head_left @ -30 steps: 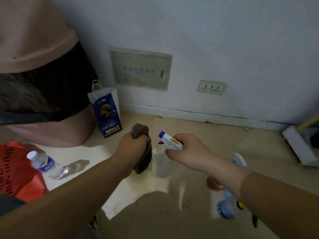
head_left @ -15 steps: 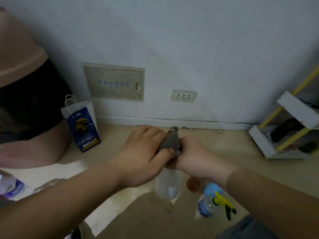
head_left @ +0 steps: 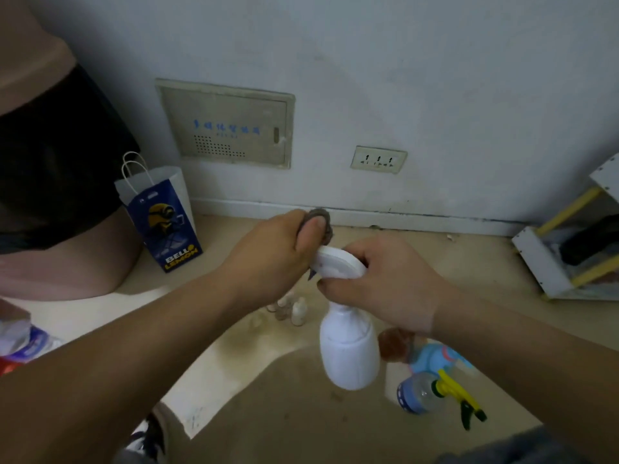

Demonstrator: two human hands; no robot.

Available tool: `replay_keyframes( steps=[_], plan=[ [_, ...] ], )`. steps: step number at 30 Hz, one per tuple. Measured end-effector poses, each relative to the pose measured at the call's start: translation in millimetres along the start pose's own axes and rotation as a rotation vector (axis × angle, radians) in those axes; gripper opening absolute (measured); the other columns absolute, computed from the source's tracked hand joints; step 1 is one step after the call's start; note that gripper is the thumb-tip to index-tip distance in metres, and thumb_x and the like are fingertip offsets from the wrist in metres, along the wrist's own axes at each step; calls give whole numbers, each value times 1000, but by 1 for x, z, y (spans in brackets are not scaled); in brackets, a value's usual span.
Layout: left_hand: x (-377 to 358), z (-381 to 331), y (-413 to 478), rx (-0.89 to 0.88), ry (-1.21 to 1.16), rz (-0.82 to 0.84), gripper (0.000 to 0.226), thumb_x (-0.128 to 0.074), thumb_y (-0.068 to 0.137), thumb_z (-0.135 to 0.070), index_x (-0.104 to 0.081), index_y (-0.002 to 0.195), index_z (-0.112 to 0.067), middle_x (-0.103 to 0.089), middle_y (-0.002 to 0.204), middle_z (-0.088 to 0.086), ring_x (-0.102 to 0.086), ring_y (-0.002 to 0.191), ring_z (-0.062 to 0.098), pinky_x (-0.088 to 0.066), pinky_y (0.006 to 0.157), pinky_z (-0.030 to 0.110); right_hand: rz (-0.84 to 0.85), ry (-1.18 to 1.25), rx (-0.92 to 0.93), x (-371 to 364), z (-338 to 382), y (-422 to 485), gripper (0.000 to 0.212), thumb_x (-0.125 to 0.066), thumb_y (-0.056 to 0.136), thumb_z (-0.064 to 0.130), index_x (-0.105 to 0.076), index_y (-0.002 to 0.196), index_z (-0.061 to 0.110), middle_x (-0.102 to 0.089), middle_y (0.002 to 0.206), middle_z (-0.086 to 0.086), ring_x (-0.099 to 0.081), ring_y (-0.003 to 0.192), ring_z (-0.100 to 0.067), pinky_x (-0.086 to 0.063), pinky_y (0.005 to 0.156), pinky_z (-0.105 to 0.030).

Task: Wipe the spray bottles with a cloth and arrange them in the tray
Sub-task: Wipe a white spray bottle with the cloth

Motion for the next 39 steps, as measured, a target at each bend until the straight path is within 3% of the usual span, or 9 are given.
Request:
replay_keyframes(
  steps=[8, 12, 14, 19, 25, 30, 33, 36, 39],
  plan=[
    [-15, -37, -30, -558, 339, -116, 43, -40, 107, -38, -63, 129, -8, -64, 120, 7, -56, 104, 27, -45, 95, 41, -12, 52, 50, 11, -8, 4, 20, -77, 79, 12, -65, 69, 25, -66, 63, 9, -57, 61, 3, -44, 57, -11],
    [-5, -9, 0, -225, 106, -120, 28, -30, 108, -39, -55, 102, -29, -53, 96, -6, -51, 90, 19, -43, 82, 37, -78, 55, 13, 14, -12, 1, 9, -79, 82, 25, -75, 76, 20, -70, 69, -3, -65, 61, -12, -49, 55, -27],
    [-16, -17, -7, -181, 188, -149, 34, -32, 106, -39, -60, 105, -22, -58, 100, 0, -54, 94, 24, -43, 85, 38, -63, 72, -16, 14, -16, 0, 12, -79, 79, 23, -72, 71, 20, -68, 63, 3, -61, 56, -6, -47, 53, -23],
    [-20, -37, -28, -648, 335, -100, 44, -43, 106, -33, -61, 135, -5, -62, 131, 10, -59, 117, 28, -37, 116, 48, -54, 128, 20, 15, -15, -4, 19, -77, 79, 6, -68, 76, 23, -71, 68, 14, -59, 65, 6, -47, 60, -10],
    [-4, -1, 2, -115, 58, -127, 33, -31, 108, -38, -59, 102, -21, -59, 98, -1, -55, 84, 17, -47, 76, 38, -124, 43, -57, 18, -21, -7, 11, -77, 83, 32, -77, 87, 22, -72, 79, -4, -67, 68, -14, -54, 60, -33],
    [4, -28, -15, -308, 166, -315, 31, -38, 107, -40, -62, 109, -19, -56, 103, -4, -48, 92, 14, -38, 78, 27, -72, 157, -119, 18, -31, -4, 4, -75, 87, 26, -77, 85, 23, -64, 64, -1, -52, 51, -4, -43, 53, -27],
    [0, -35, -18, -524, 301, -199, 40, -49, 102, -45, -62, 125, -14, -61, 119, 1, -54, 104, 19, -45, 90, 32, -70, 200, -40, 19, -23, -4, 2, -77, 86, 17, -75, 86, 16, -69, 69, 3, -59, 58, -5, -49, 56, -33],
    [-2, -26, -12, -440, 173, -11, 42, -51, 99, -52, -58, 128, -22, -60, 111, -5, -58, 96, 14, -50, 81, 34, -44, 180, 20, 19, -15, -3, 5, -76, 84, 12, -75, 88, 14, -74, 81, -5, -70, 74, -14, -56, 68, -36],
    [2, -26, -7, -311, -32, -18, 26, -54, 99, -46, -58, 113, -24, -60, 92, -13, -57, 81, 4, -46, 68, 25, -16, 293, 3, 21, -14, -1, 3, -76, 86, 10, -73, 85, 11, -67, 70, -9, -58, 60, -10, -47, 53, -30]
  ],
)
Point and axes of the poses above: each hand's wrist, its own y-axis towards the middle knuckle, its own x-axis out of the back of the hand, z = x × y, the point moved 4 cm from there along y, towards the middle knuckle
